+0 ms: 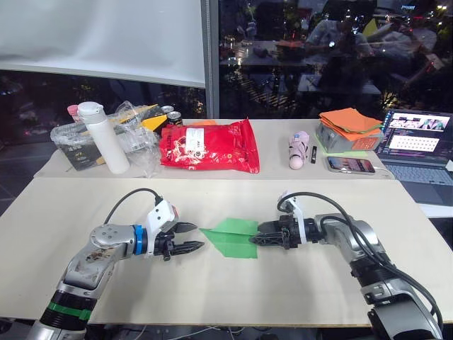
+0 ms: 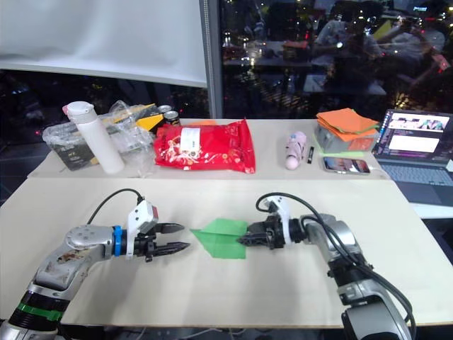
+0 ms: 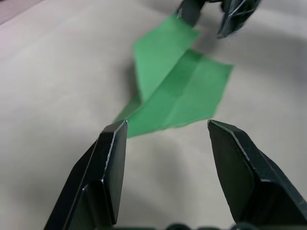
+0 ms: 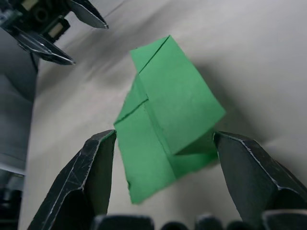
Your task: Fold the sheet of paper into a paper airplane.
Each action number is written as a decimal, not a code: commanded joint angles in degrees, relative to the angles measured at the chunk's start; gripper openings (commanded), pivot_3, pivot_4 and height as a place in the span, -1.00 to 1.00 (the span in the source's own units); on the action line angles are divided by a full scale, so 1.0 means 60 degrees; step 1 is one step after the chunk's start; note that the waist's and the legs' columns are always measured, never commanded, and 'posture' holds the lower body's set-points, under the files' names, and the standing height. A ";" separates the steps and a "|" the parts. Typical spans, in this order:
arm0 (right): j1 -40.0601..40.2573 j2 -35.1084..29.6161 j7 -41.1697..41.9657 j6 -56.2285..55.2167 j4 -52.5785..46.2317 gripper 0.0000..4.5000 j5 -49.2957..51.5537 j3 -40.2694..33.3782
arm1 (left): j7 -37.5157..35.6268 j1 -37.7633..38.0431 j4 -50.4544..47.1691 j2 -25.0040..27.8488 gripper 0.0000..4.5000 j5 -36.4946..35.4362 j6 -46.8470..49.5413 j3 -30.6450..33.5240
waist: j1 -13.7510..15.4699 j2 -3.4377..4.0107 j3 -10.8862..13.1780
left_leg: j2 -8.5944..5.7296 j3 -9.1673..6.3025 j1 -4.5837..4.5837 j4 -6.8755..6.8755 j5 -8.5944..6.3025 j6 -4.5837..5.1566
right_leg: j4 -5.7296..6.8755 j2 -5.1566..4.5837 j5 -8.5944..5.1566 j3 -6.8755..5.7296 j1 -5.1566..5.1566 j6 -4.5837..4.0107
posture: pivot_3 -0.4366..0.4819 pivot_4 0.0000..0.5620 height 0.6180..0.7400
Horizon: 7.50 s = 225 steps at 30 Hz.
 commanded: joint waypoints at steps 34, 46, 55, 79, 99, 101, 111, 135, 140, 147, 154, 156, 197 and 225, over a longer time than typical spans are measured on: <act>-0.1233 0.0431 -0.1120 -1.0531 -0.0197 -0.98 -0.3125 0.0136 | 0.0280 0.0557 0.0792 0.0335 0.27 -0.0044 -0.0893 0.0605 | -0.0010 0.0008 0.0003 | 0.0002 0.0001 0.0004 -0.0018 0.0000 0.0000 | -0.0001 0.0000 0.0000 -0.0003 -0.0005 0.0002 | -0.05 -0.47 0.87; 0.0374 -0.0245 -0.3892 -1.5521 0.1763 -0.98 -0.7031 0.1595 | 0.0079 0.0425 0.0710 0.0336 0.27 -0.0296 -0.0864 0.0568 | -0.0060 0.0011 0.0006 | 0.0001 0.0005 0.0034 -0.0019 0.0002 -0.0003 | 0.0008 -0.0002 0.0003 0.0007 0.0012 -0.0015 | -0.05 -0.47 0.87; 0.1244 -0.1161 -0.1873 -1.2684 -0.1278 0.16 -0.4787 0.1634 | -0.0028 0.0231 0.0023 -0.0060 0.27 -0.0940 -0.0213 0.0262 | -0.0118 0.0010 0.0006 | 0.0000 0.0004 0.0043 -0.0016 0.0003 -0.0002 | 0.0018 -0.0002 0.0002 0.0011 0.0029 -0.0015 | -0.05 -0.47 0.87; -0.0793 -0.0001 -0.2422 -0.8709 0.0398 -0.99 -0.5043 0.1637 | 0.1435 0.0034 0.0977 -0.1883 -1.00 0.0377 0.0093 -0.1614 | -0.0008 0.0008 0.0004 | -0.0002 0.0005 0.0042 0.0001 0.0002 -0.0001 | 0.0019 0.0000 0.0004 0.0010 0.0029 -0.0015 | -0.05 -0.47 0.87; 0.0521 -0.0295 -0.0587 -0.6838 -0.2252 -0.99 -0.4684 0.1887 | 0.1487 0.0529 0.0469 -0.2140 -1.00 0.0051 0.0362 -0.1713 | 0.0013 0.0029 -0.0009 | -0.0004 0.0005 0.0059 0.0004 0.0002 -0.0001 | 0.0023 -0.0001 0.0001 0.0009 0.0044 -0.0010 | -0.05 -0.47 0.87; 0.0851 -0.0211 -0.0647 -0.6646 -0.2409 -0.99 -0.4719 0.1983 | 0.1291 0.0576 -0.0146 -0.2011 -1.00 -0.0468 0.0939 -0.1549 | 0.0017 0.0026 -0.0010 | -0.0004 0.0005 0.0053 0.0003 0.0001 -0.0001 | 0.0019 -0.0002 0.0000 0.0008 0.0043 -0.0009 | -0.05 -0.47 0.87; 0.1486 -0.0168 -0.0922 -0.6849 -0.2197 -0.99 -0.5029 0.2257 | 0.0180 0.1067 -0.1674 -0.0334 -1.00 -0.2429 0.2312 -0.0147 | -0.0101 0.0009 -0.0007 | 0.0001 0.0005 0.0062 0.0001 0.0001 -0.0002 | 0.0036 0.0000 -0.0010 0.0009 0.0032 -0.0017 | -0.05 -0.47 0.87; 0.1586 -0.0805 -0.0810 -0.3978 -0.3832 -0.73 -0.3171 0.0693 | 0.0498 0.0389 0.2036 -0.1332 -1.00 -0.0239 -0.0169 -0.1236 | 0.0004 -0.0002 -0.0024 | -0.0001 0.0005 0.0058 -0.0001 0.0001 -0.0002 | 0.0028 0.0000 -0.0009 0.0008 0.0037 -0.0016 | -0.05 -0.47 0.87; 0.1431 -0.0813 -0.1423 -0.2313 -0.3286 0.04 -0.2752 0.0019 | 0.0541 0.0480 0.1977 -0.1346 -1.00 -0.0220 -0.0192 -0.1106 | -0.0018 -0.0001 -0.0026 | -0.0001 0.0005 0.0061 -0.0002 0.0001 -0.0001 | 0.0029 0.0000 -0.0009 0.0009 0.0036 -0.0016 | -0.05 -0.47 0.87; 0.1340 -0.0230 -0.1094 -0.0593 -0.3062 0.15 -0.1877 0.0242 | 0.0610 0.0297 0.2348 -0.1546 -1.00 -0.0124 -0.0851 -0.0961 | -0.0010 0.0002 -0.0027 | -0.0001 0.0005 0.0058 -0.0003 0.0000 -0.0001 | 0.0032 0.0001 -0.0009 0.0010 0.0032 -0.0016 | -0.05 -0.47 0.87; 0.1060 0.0190 -0.1309 0.1216 -0.2960 0.15 -0.0516 -0.0324 | 0.0575 0.0259 0.2356 -0.1462 -1.00 -0.0095 -0.0876 -0.0946 | -0.0005 0.0003 -0.0027 | -0.0002 0.0005 0.0056 0.0002 0.0000 -0.0001 | 0.0036 0.0001 -0.0009 0.0009 0.0030 -0.0016 | -0.05 -0.47 0.87; 0.0975 0.0253 -0.1427 0.1477 -0.2806 0.15 -0.0309 -0.0475 | 0.0579 0.0291 0.2327 -0.1461 -1.00 -0.0099 -0.0863 -0.0948 | -0.0005 0.0003 -0.0027 | -0.0002 0.0005 0.0056 0.0001 0.0001 -0.0001 | 0.0040 0.0001 -0.0009 0.0009 0.0029 -0.0016 | -0.05 -0.47 0.87; 0.3066 -0.1126 -0.1679 -0.8205 -0.3268 -0.99 -0.3977 0.1684 | 0.0049 0.0486 0.1293 -0.0846 -1.00 -0.0742 -0.0113 -0.0529 | 0.0016 -0.0001 -0.0021 | -0.0001 0.0005 0.0039 -0.0013 0.0000 -0.0002 | 0.0011 -0.0001 -0.0015 0.0007 0.0017 -0.0006 | -0.05 -0.47 0.87; 0.2346 -0.1266 -0.1984 -1.1245 -0.2032 -0.99 -0.5391 0.2084 | -0.0721 -0.1479 0.3173 -0.1540 -1.00 0.1129 -0.2029 -0.2570 | 0.0005 -0.0022 -0.0015 | -0.0003 0.0005 0.0055 -0.0009 0.0001 -0.0002 | 0.0003 0.0000 -0.0010 0.0010 0.0045 -0.0010 | -0.05 -0.47 0.87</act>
